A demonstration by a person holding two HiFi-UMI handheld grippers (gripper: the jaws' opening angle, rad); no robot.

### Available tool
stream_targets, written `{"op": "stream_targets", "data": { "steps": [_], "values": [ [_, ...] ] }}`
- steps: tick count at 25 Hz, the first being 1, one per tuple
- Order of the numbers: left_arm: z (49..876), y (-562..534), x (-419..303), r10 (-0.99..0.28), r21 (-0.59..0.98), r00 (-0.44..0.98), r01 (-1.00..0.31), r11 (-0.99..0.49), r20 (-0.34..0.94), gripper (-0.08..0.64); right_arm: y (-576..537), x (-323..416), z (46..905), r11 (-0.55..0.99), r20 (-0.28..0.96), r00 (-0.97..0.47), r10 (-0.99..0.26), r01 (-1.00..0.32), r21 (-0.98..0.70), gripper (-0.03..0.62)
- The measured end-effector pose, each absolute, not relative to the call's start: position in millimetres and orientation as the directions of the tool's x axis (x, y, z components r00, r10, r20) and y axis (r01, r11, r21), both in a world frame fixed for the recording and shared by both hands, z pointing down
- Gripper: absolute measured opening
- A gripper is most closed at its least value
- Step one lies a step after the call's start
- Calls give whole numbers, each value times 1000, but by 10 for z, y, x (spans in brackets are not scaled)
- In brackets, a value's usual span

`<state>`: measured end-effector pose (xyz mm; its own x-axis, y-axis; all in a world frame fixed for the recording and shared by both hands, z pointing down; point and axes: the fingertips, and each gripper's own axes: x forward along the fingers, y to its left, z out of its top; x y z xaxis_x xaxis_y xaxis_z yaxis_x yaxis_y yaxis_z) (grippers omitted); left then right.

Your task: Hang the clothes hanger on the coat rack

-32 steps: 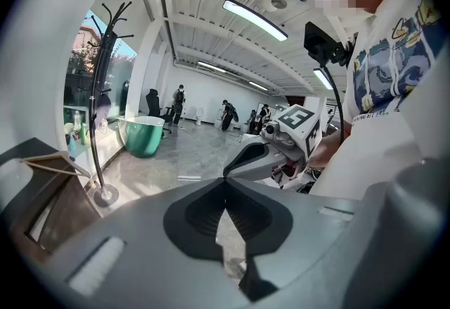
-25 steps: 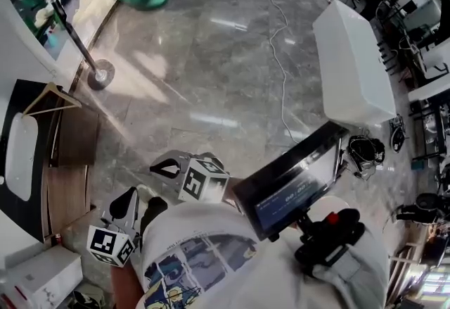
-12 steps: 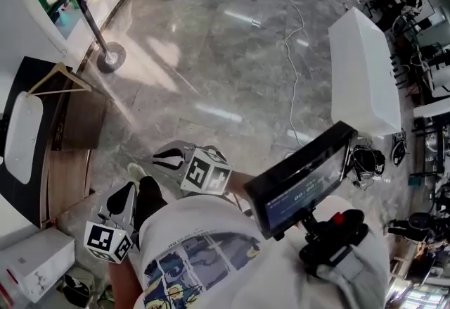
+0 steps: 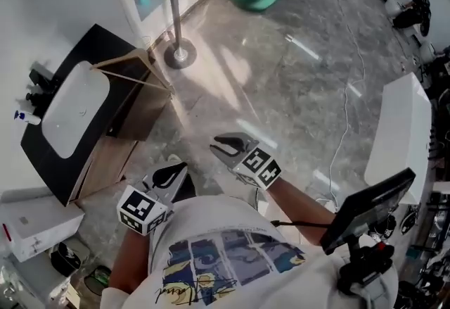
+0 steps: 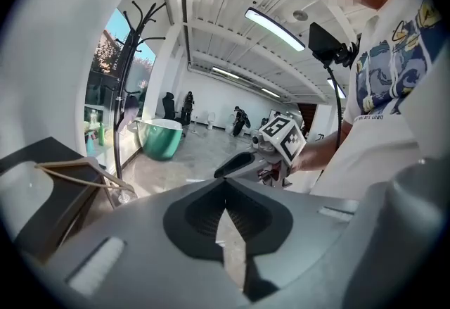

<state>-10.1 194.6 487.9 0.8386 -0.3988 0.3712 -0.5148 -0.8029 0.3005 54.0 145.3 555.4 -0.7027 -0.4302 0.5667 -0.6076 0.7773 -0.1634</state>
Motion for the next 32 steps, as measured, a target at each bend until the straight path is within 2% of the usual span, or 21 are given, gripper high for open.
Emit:
{"op": "stream_targets", "data": {
  "steps": [12,19,25,30,31,32],
  "values": [
    [4973,742,-1508,-462,303,784,-598,-742,414,3,-574,-672,6326,742,686,-600,-411,-657,-130,163],
    [5023,437,-1810,-500,310,756,-639,-704,423,2,-1399,-945,6881,671,770,-518,-373,-724,-163,184],
    [5101,191,-1957,-549,332,711,-696,-636,439,3,-1753,-1133,7443,663,837,-481,-261,-720,-207,215],
    [5109,-12,-2008,-576,334,678,-731,-596,457,3,-1784,-1239,7687,682,854,-496,-160,-681,-268,199],
    [5119,-72,-2006,-579,336,674,-735,-589,459,2,-1785,-1243,7703,686,852,-503,-143,-671,-281,123],
    [5125,-134,-1995,-581,337,671,-738,-584,461,3,-1789,-1241,7706,689,851,-510,-129,-663,-293,87]
  ]
}}
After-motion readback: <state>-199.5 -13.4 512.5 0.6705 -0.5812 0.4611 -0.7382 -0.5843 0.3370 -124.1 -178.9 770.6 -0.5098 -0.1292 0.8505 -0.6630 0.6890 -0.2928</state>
